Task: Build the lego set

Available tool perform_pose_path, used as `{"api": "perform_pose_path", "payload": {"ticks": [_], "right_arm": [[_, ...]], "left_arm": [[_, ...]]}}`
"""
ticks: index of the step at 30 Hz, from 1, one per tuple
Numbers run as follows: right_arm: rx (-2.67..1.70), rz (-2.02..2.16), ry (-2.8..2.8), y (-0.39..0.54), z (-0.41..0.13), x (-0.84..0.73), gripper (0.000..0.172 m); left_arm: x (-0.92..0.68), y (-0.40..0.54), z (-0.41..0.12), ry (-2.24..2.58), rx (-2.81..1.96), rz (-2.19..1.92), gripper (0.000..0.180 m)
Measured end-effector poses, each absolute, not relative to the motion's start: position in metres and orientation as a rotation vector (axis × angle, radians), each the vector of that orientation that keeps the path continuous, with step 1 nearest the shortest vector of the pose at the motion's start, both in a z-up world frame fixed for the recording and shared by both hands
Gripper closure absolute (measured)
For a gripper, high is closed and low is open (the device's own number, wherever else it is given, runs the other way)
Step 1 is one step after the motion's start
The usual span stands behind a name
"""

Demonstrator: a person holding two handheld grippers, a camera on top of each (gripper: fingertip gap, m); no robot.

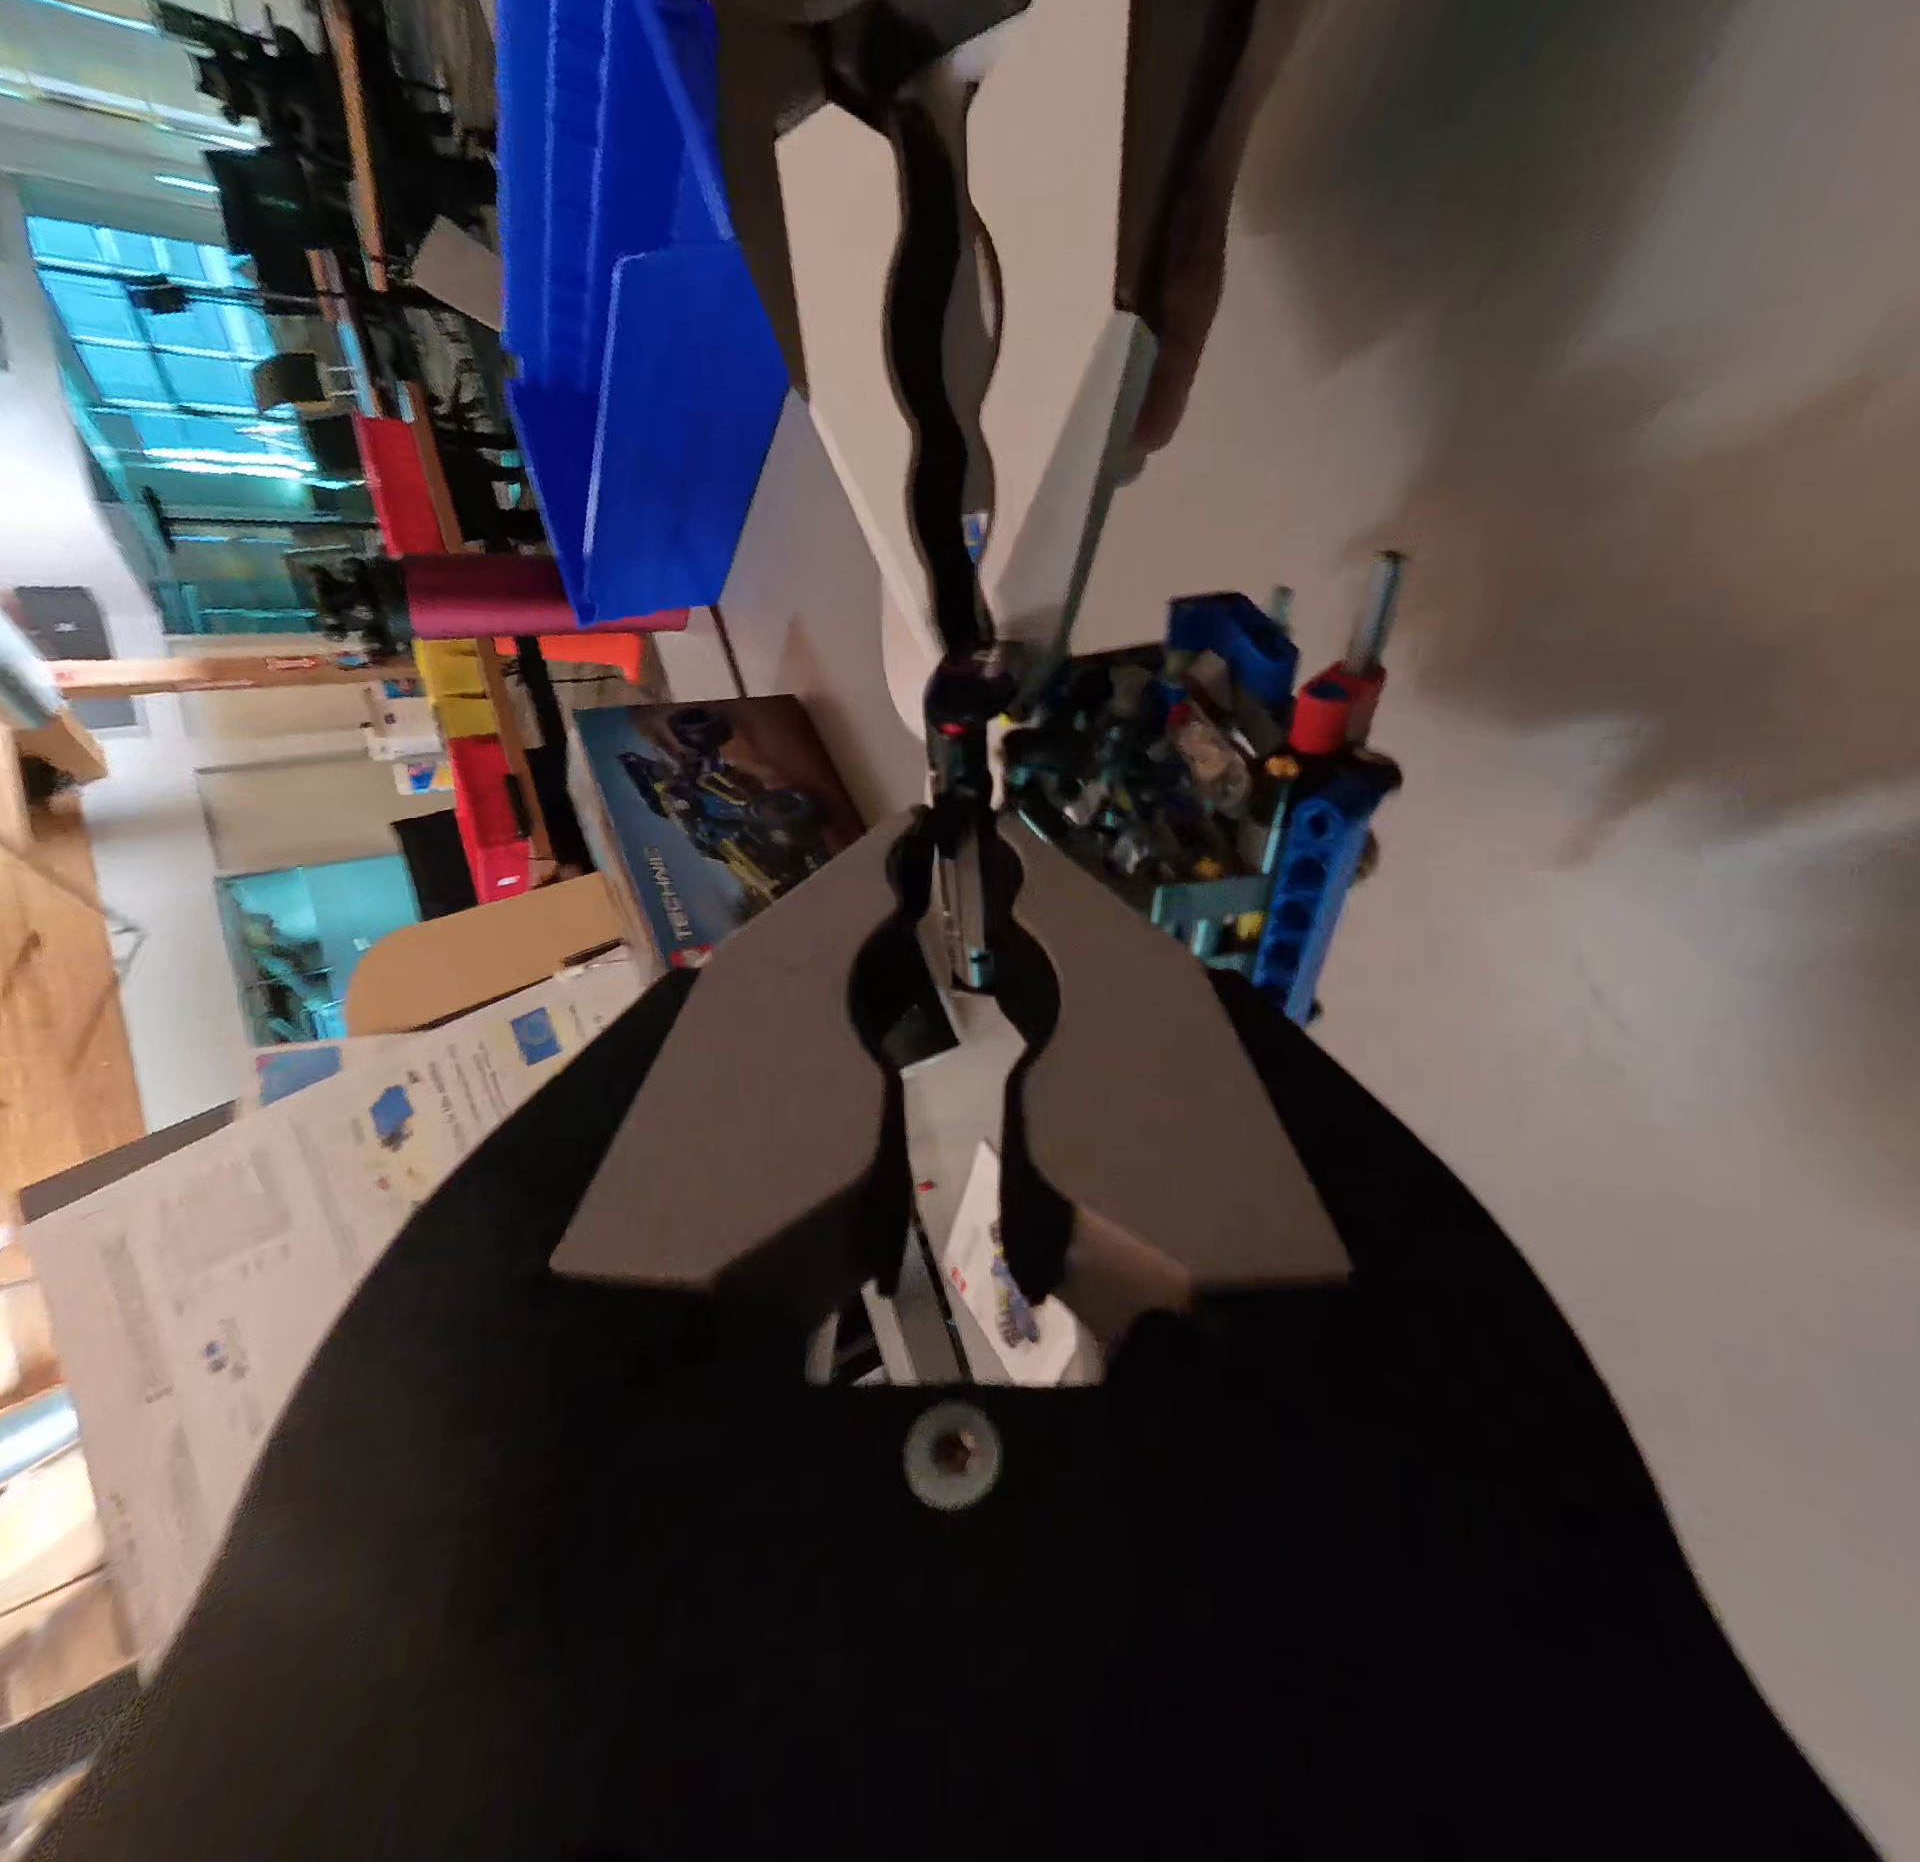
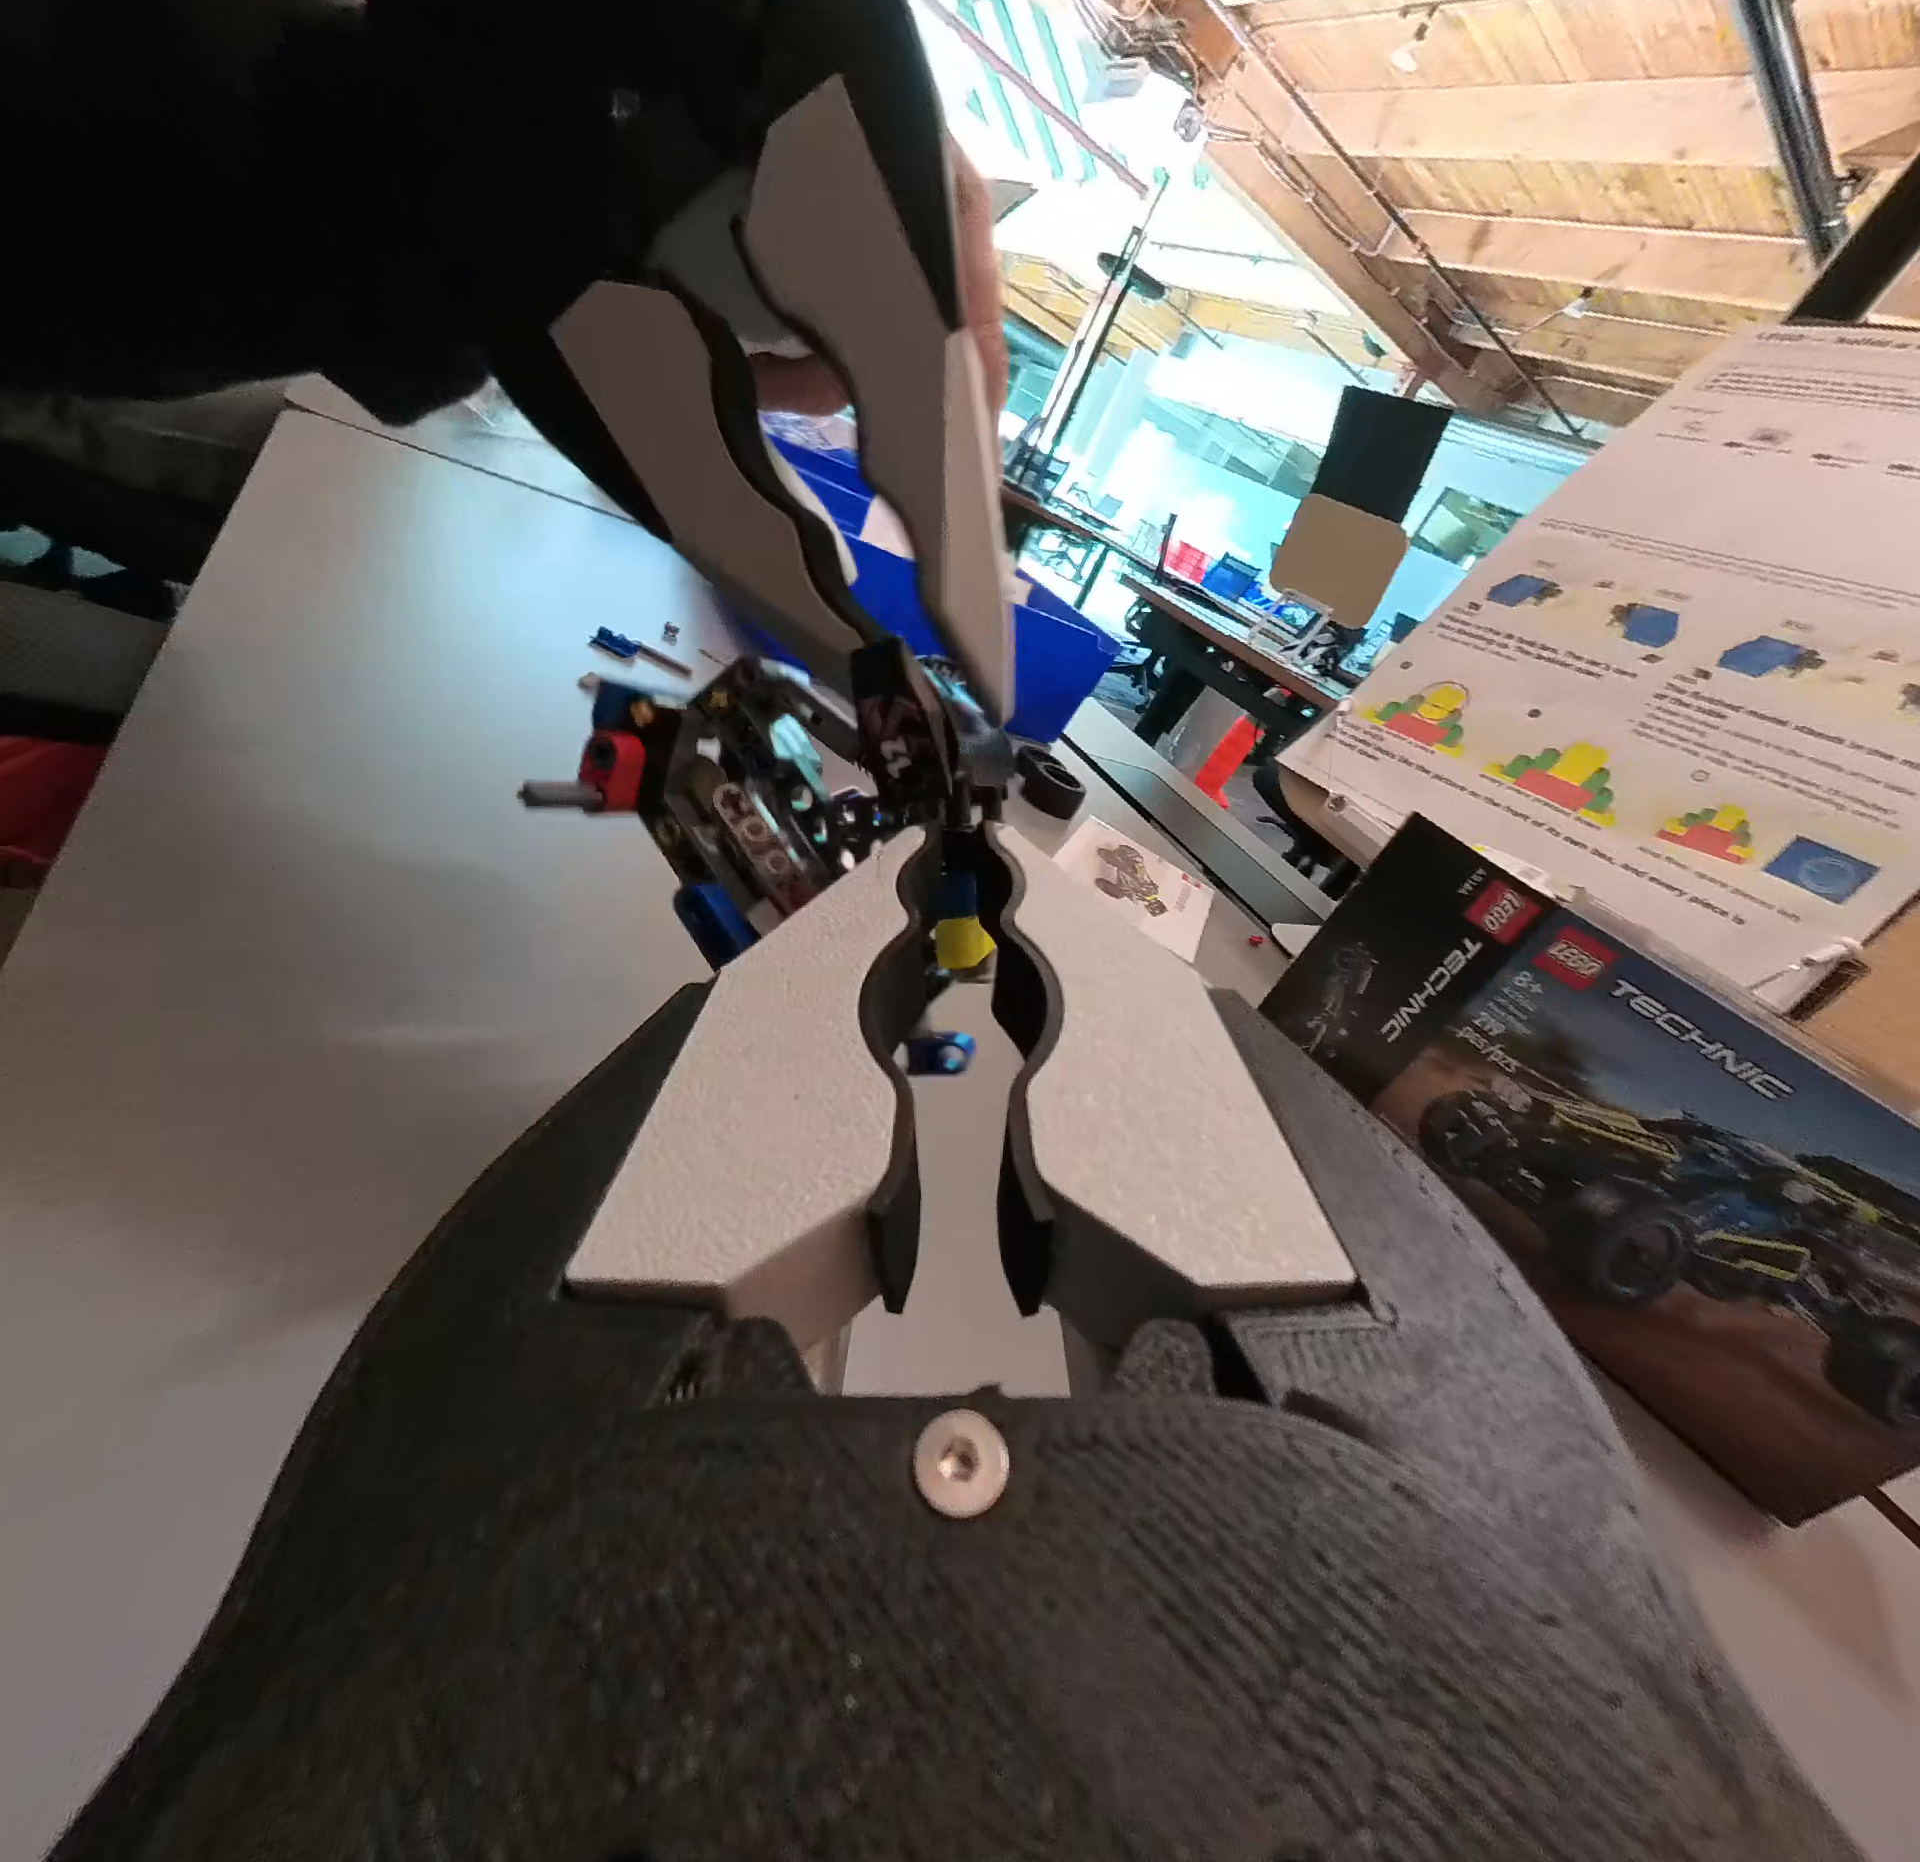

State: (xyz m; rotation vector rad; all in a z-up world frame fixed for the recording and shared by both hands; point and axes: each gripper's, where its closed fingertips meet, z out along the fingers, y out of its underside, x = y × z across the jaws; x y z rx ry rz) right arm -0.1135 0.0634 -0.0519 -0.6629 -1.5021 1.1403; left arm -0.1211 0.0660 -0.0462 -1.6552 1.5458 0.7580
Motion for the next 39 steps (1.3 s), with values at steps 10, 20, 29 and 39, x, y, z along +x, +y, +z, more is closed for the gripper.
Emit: {"api": "perform_pose_path", "payload": {"ticks": [10,20,29,39], "right_arm": [[-0.644,1.099,-1.407,0.070,-0.050,-0.115,0.167],[-0.904,1.409,-1.476,0.072,-0.063,-0.118,0.156],[-1.108,1.716,-1.488,0.068,-0.069,-0.116,0.155],[-1.096,1.902,-1.437,0.061,-0.065,-0.115,0.159]], "left_arm": [[-0.127,0.073,-0.044,1.366,-1.709,0.693,0.177],[-0.144,0.066,-0.067,0.872,-2.280,0.068,0.177],[-0.133,0.066,-0.069,0.711,-2.307,-0.290,0.178],[-0.128,0.063,-0.067,0.651,-2.266,-0.462,0.175]]}}
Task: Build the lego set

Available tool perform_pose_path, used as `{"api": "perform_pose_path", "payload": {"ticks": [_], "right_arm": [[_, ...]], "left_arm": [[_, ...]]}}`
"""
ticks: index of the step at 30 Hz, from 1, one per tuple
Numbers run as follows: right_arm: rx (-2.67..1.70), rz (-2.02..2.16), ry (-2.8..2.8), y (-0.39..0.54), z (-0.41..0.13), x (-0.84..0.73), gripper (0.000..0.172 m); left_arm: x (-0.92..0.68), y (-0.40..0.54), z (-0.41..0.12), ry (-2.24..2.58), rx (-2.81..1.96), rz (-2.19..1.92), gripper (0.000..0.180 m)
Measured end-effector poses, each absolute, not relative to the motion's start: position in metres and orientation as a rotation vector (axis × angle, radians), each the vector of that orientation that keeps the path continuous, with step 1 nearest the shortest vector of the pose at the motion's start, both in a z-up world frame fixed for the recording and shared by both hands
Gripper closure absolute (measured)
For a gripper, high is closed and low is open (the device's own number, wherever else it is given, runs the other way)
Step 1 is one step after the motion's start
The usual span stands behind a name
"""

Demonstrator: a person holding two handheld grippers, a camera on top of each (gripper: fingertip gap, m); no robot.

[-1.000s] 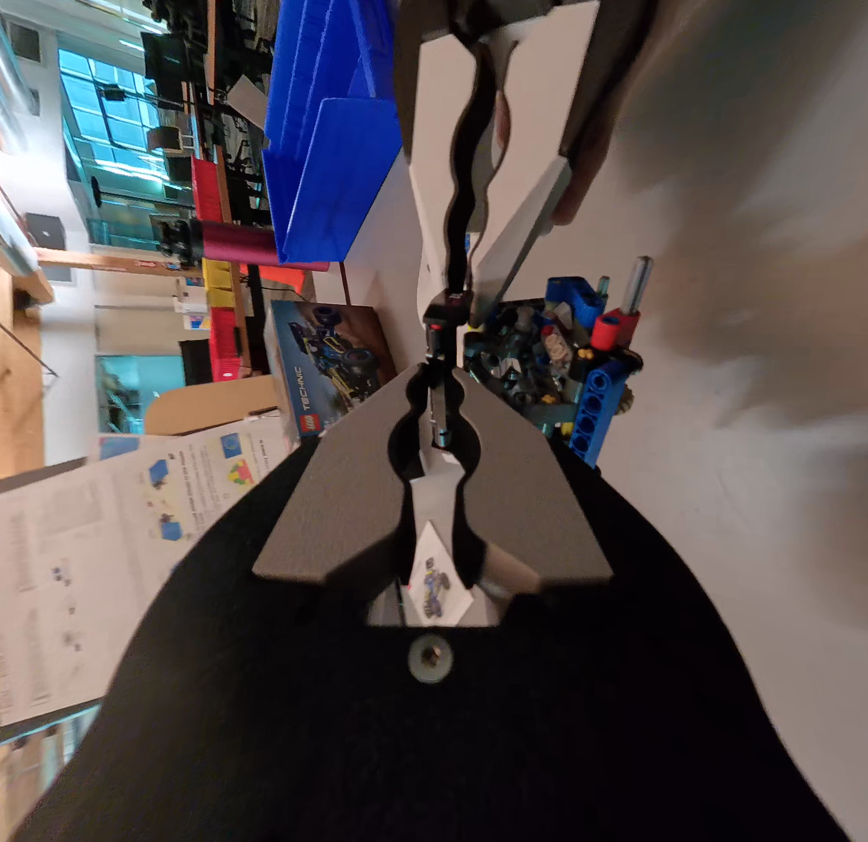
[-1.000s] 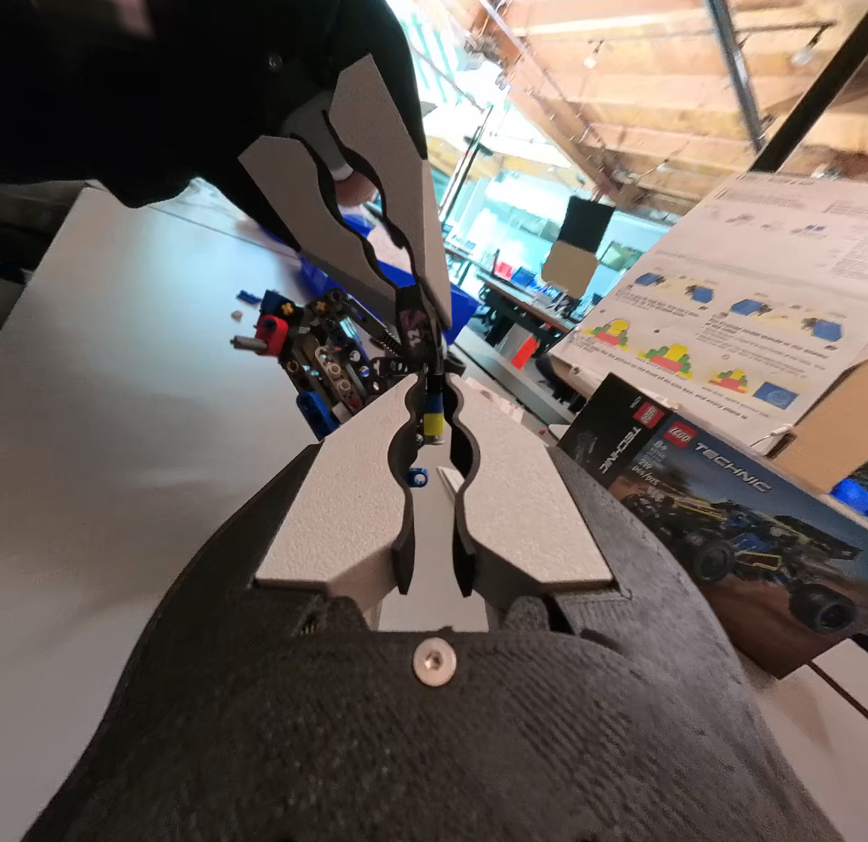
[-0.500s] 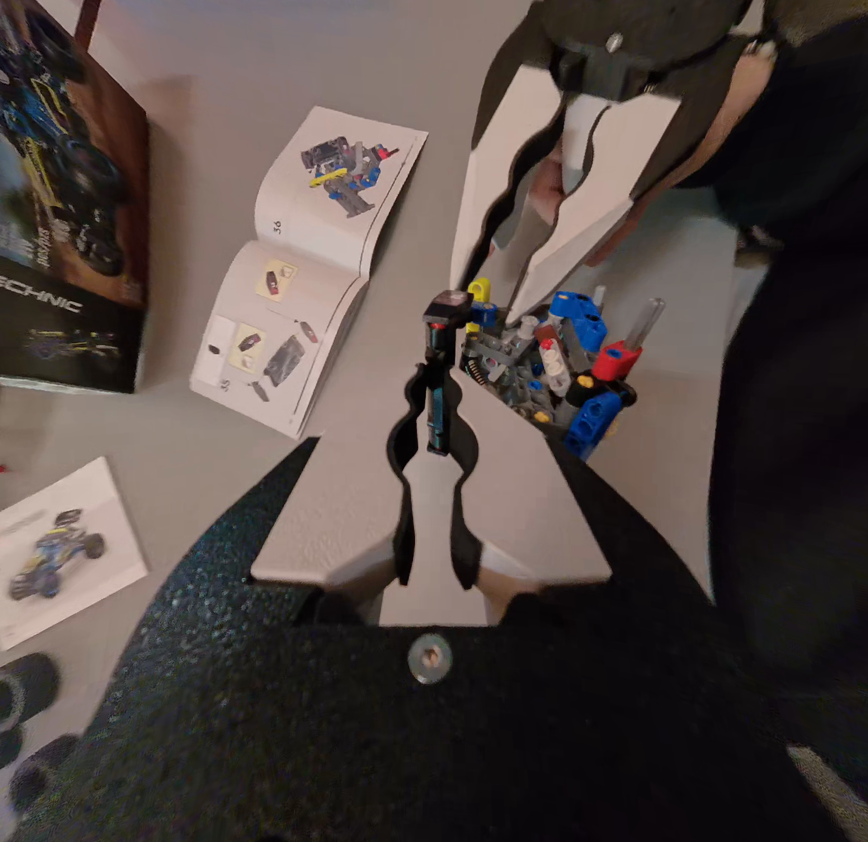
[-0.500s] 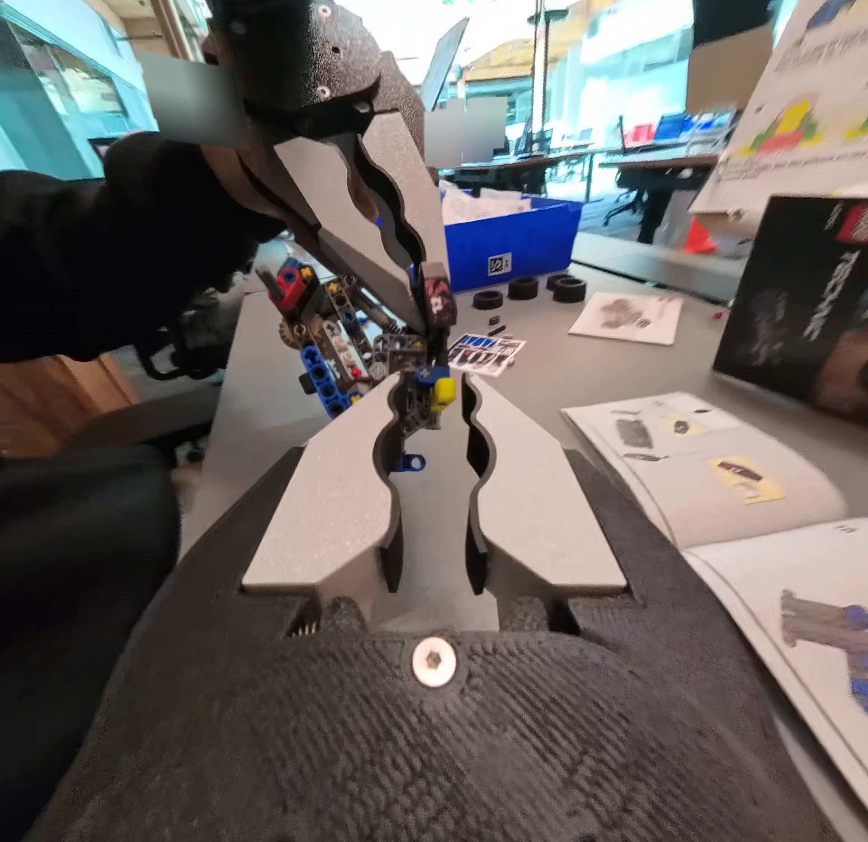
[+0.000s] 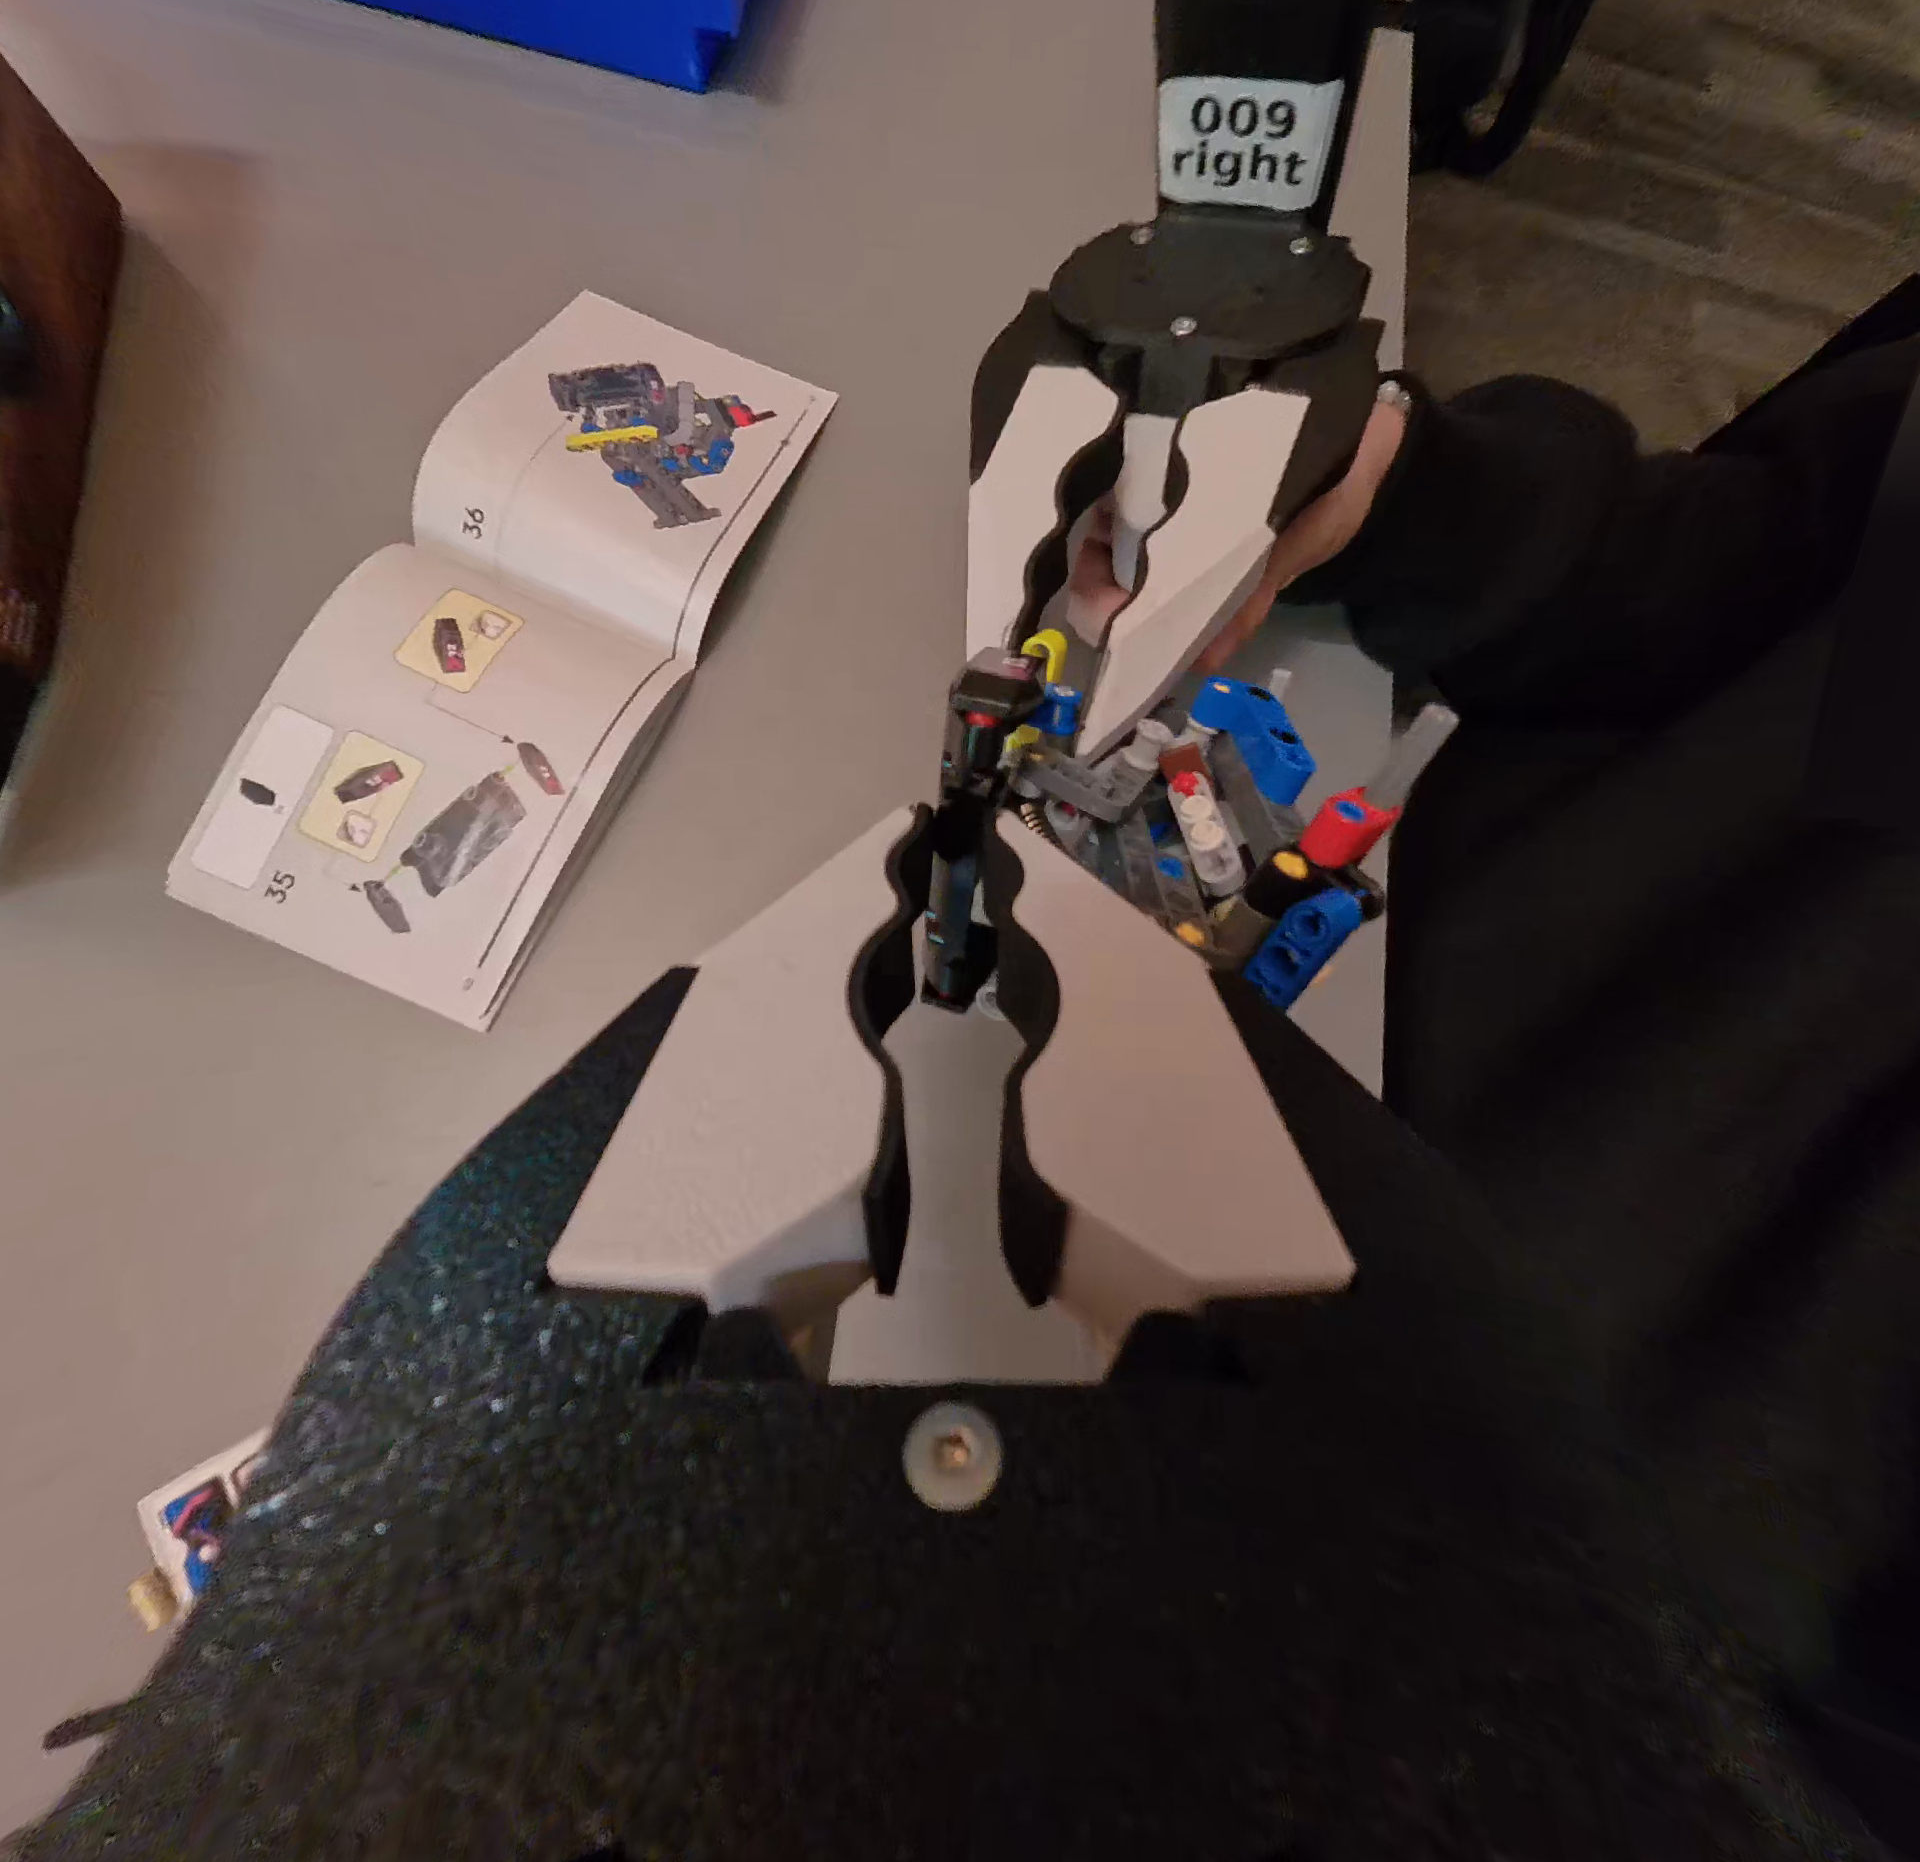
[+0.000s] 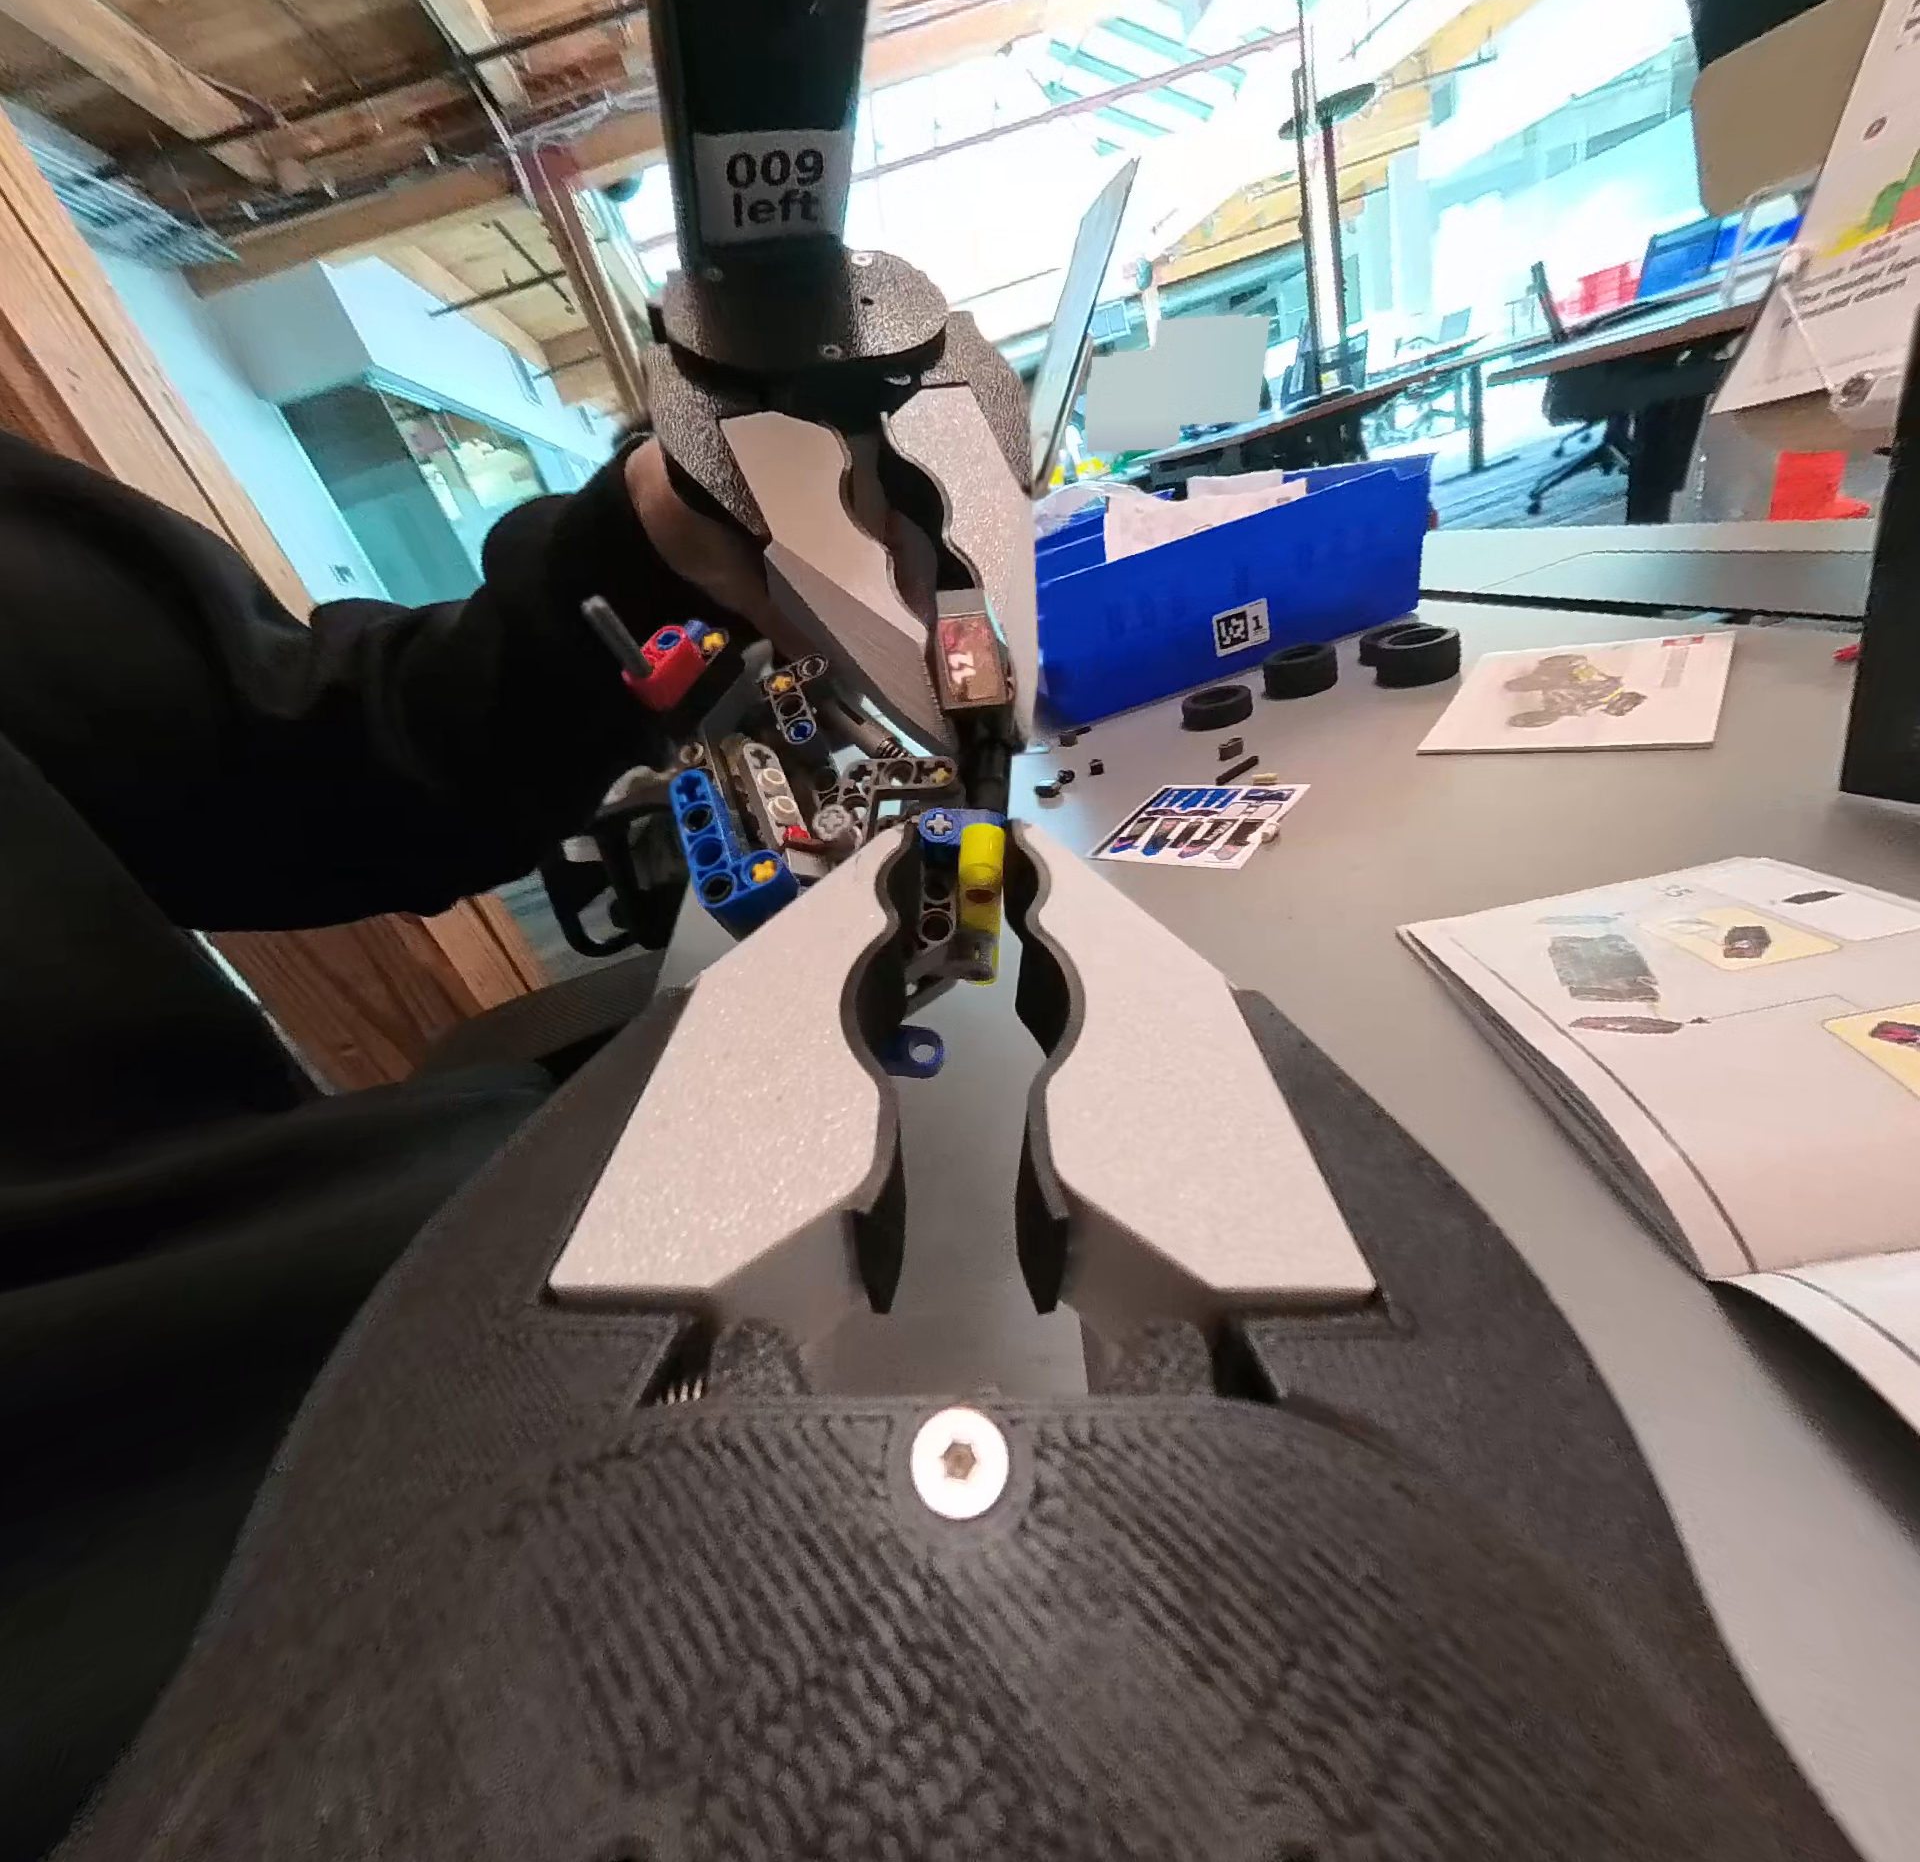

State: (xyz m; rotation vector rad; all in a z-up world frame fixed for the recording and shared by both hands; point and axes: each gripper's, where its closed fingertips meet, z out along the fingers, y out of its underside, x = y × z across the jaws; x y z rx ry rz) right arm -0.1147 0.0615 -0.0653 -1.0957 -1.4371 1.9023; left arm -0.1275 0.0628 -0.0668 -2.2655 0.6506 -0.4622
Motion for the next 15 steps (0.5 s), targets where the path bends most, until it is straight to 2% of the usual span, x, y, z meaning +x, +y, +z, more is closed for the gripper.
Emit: {"api": "perform_pose_path", "payload": {"ticks": [15], "right_arm": [[-1.254,2.233,-1.260,0.0652,-0.0632,-0.1184,0.160]], "left_arm": [[-0.1347,0.0716,-0.0612,0.626,-2.186,-0.389,0.167]]}}
